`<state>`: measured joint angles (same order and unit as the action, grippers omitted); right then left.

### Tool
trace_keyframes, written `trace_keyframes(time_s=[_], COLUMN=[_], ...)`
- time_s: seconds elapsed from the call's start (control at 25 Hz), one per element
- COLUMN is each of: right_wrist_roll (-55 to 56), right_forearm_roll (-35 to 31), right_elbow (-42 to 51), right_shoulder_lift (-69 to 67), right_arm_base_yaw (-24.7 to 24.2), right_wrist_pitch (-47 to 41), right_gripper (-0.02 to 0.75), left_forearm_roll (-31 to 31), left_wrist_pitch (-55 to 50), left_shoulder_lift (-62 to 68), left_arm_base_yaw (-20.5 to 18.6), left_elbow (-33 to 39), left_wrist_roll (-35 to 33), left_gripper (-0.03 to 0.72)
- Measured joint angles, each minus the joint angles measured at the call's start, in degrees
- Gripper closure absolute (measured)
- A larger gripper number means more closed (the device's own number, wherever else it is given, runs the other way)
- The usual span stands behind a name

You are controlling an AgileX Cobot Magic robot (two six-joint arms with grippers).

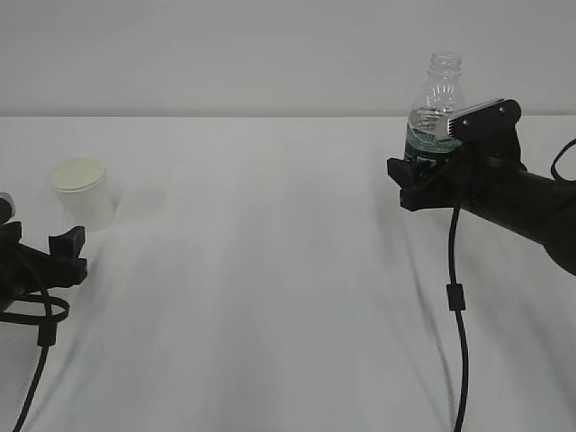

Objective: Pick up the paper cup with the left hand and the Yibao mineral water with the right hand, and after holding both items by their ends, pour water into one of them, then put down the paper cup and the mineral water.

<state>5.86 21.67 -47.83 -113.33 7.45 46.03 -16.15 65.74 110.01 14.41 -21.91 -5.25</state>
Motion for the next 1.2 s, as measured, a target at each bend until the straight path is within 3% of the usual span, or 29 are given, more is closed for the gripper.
trace_keyframes(time_s=[0.52,1.2], right_wrist_roll=[0.43,6.5], right_forearm_roll=[1.95,12.52], right_elbow=[0.0,0.0], right_shoulder_lift=[0.0,4.01], right_arm_base_yaw=[0.09,0.09], right_wrist_pitch=[1.48,2.61], right_gripper=[0.241,0.241], left_forearm_roll=[3.11,3.23], left_wrist_pitch=[0.0,0.0], left_shoulder_lift=[3.22,4.17], left_arm_base_yaw=[-1.77,-1.91], left_elbow=[-1.03,-2.75], left_wrist_roll=[2.1,2.1], left_gripper=[0.095,0.095])
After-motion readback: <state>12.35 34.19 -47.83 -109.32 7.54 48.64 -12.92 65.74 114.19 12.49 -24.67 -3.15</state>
